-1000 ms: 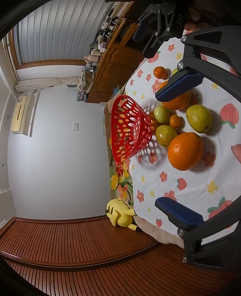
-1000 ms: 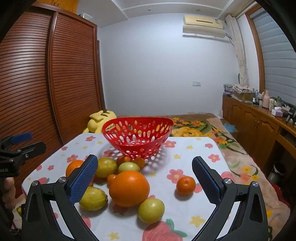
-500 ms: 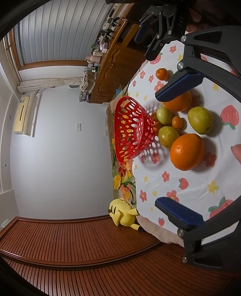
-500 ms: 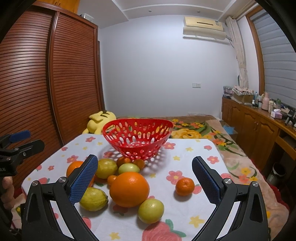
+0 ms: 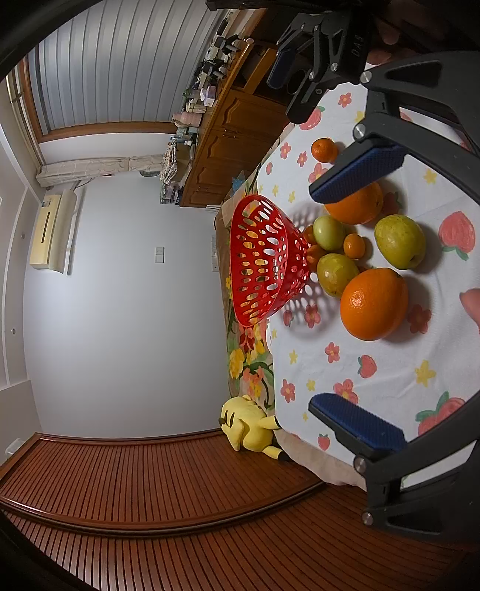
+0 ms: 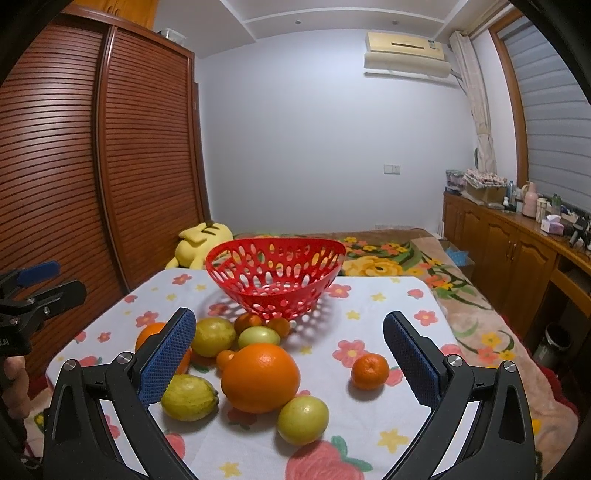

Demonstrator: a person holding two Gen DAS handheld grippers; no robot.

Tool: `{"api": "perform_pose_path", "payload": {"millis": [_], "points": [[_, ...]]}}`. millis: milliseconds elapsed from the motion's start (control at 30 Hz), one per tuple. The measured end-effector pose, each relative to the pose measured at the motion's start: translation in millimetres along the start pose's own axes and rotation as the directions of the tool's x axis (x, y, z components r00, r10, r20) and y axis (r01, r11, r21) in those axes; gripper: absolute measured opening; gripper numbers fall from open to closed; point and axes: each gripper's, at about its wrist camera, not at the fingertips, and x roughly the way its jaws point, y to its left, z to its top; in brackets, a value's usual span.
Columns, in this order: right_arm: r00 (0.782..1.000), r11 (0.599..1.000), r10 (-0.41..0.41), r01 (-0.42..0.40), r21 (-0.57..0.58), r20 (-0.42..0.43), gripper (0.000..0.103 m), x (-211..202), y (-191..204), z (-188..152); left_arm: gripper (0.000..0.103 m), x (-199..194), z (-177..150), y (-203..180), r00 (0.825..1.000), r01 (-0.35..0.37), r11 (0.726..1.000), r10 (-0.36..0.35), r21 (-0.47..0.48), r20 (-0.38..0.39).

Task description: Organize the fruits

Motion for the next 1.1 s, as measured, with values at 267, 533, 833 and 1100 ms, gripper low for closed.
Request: {"api": "perform_pose_path", "payload": {"millis": [267,533,833,1100], "points": [[1.000,1.000,0.001,-0.001,-0.001,0.003,0.103,-0.7,2.5,2.5,0.103,-0.6,0.2,-0.2,1.000,0.001,1.000,-0.001,0.000,0.000],[1.000,1.000,0.001,-0.001,0.000,0.004,0.103,-0.8,2.5,2.4,0.103,-4.1,0.9,-0.7,1.000,0.006,1.000,-0.006,0.002,0.008],[1.000,1.000,0.002,-0.002,0.002,0.004,0.103,-1.1,2.2,2.1,0.103,-6.0,0.9,-2.3,1.000,0.005,1.000,-0.005,0.004,0.009],[1.000,1.000,0.005,-0.005,0.003,0.001,0.103,-2.7,2.9,1.3,0.103,-5.5,-0.7,-5.0,1.000,0.013,1.000,-0.013,0.006,0.000]]}}
